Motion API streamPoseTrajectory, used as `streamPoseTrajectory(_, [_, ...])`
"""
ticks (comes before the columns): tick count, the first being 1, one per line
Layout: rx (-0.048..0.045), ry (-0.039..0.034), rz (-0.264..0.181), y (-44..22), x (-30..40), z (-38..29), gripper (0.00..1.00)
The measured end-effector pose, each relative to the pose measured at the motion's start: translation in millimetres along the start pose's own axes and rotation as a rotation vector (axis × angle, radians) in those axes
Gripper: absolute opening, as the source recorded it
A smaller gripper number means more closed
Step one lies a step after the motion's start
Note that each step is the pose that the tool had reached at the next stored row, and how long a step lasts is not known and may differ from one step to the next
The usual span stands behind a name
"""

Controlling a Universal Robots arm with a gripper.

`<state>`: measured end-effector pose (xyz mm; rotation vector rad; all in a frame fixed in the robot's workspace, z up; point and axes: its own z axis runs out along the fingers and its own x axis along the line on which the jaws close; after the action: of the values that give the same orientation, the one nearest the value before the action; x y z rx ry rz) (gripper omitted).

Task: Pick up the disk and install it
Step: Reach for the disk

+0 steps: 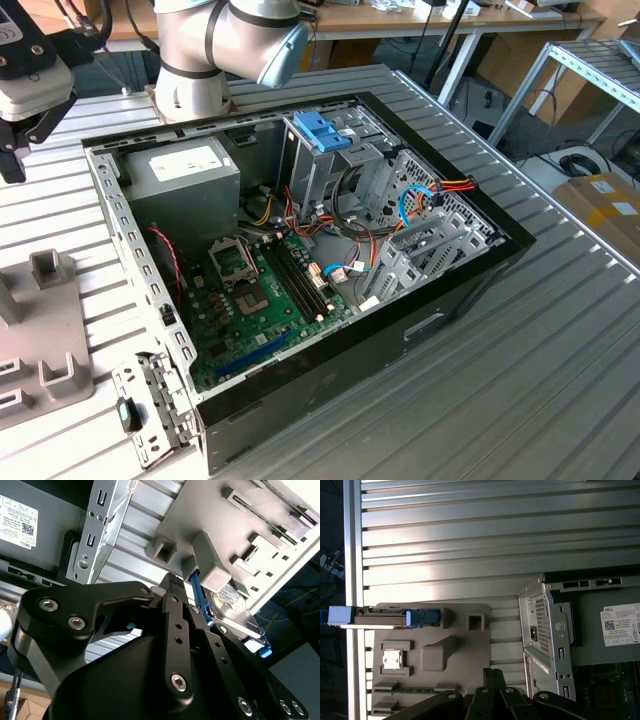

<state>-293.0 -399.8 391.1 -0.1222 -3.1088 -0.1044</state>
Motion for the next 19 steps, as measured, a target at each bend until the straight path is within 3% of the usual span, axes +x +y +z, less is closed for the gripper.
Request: streamPoseTrajectory(19, [0.0,0.0,0.0,-0.5,5.7,0.2,0.11])
